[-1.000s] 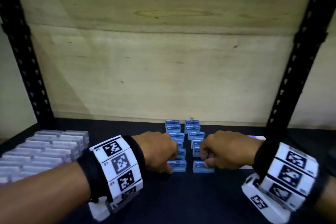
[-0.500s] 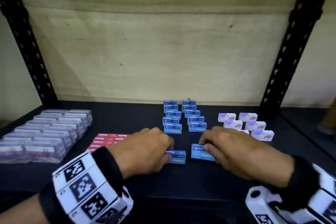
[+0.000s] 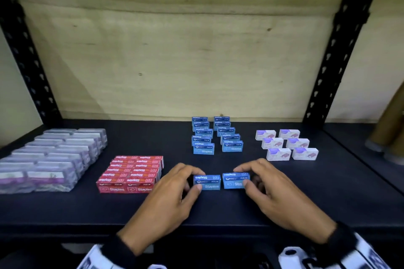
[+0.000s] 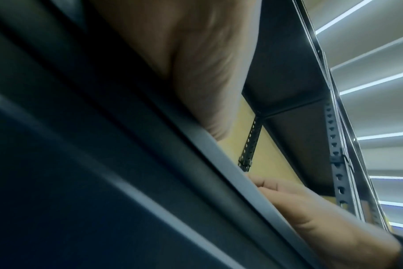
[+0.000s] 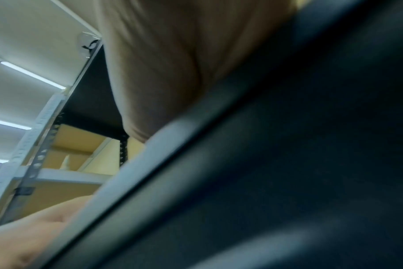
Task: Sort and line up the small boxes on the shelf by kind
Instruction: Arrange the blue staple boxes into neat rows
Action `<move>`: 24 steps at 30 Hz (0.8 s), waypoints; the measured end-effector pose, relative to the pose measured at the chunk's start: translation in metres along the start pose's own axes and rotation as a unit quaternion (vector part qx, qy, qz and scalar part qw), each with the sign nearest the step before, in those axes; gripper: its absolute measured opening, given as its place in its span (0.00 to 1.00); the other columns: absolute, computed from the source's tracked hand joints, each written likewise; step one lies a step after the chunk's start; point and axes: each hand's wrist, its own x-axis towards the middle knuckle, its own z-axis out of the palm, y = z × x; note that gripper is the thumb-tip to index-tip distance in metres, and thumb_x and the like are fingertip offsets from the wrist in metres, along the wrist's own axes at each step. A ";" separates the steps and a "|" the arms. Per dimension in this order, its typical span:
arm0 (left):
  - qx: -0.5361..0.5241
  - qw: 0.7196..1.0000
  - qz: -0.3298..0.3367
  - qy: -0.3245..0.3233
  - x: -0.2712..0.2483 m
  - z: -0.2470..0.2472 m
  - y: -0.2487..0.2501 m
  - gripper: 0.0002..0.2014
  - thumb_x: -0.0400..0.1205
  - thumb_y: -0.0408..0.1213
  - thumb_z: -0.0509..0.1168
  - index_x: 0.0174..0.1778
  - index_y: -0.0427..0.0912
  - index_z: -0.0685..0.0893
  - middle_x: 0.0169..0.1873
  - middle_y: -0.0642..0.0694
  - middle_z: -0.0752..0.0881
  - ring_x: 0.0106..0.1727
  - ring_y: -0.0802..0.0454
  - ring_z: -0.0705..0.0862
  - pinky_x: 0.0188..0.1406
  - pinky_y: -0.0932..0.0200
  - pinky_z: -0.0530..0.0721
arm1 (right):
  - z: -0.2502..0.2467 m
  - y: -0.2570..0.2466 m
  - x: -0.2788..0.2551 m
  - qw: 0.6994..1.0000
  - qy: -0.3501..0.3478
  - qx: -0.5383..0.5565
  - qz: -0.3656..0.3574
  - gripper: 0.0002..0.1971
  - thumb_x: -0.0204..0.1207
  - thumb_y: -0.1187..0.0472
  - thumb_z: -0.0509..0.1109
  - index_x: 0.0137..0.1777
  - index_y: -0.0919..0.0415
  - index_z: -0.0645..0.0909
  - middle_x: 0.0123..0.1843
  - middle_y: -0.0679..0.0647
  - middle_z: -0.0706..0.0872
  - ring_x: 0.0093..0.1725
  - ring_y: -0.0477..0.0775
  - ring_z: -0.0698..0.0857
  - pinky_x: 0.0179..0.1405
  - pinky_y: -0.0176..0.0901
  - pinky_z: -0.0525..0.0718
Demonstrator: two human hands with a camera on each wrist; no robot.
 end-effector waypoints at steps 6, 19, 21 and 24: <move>-0.039 0.999 -0.002 0.021 -0.003 0.001 -0.003 0.08 0.84 0.41 0.67 0.55 0.60 0.82 0.48 0.71 0.76 0.43 0.63 0.78 0.39 0.75 0.73 | 0.004 0.011 -0.006 0.997 0.040 0.067 -0.002 0.11 0.82 0.58 0.70 0.57 0.38 0.83 0.46 0.42 0.81 0.42 0.51 0.82 0.42 0.36 0.81; -0.042 0.999 0.003 0.028 -0.005 0.000 -0.002 0.09 0.82 0.40 0.69 0.55 0.60 0.84 0.47 0.68 0.78 0.44 0.64 0.79 0.40 0.76 0.72 | 0.005 0.016 -0.006 0.996 0.027 0.083 -0.014 0.11 0.82 0.56 0.71 0.59 0.38 0.84 0.47 0.44 0.82 0.45 0.51 0.82 0.46 0.37 0.81; -0.041 0.999 0.004 0.028 -0.005 0.000 -0.002 0.09 0.82 0.41 0.69 0.55 0.60 0.84 0.47 0.66 0.78 0.44 0.63 0.79 0.39 0.76 0.73 | 0.005 0.015 -0.006 0.996 0.026 0.085 -0.013 0.11 0.81 0.56 0.71 0.59 0.38 0.84 0.46 0.44 0.81 0.43 0.52 0.82 0.44 0.37 0.81; -0.041 0.999 0.006 0.030 -0.005 0.000 -0.003 0.09 0.82 0.40 0.69 0.55 0.60 0.84 0.48 0.66 0.78 0.45 0.63 0.79 0.40 0.75 0.73 | 0.005 0.015 -0.006 0.996 0.029 0.088 -0.010 0.11 0.81 0.57 0.72 0.58 0.38 0.84 0.46 0.44 0.82 0.43 0.51 0.82 0.44 0.35 0.81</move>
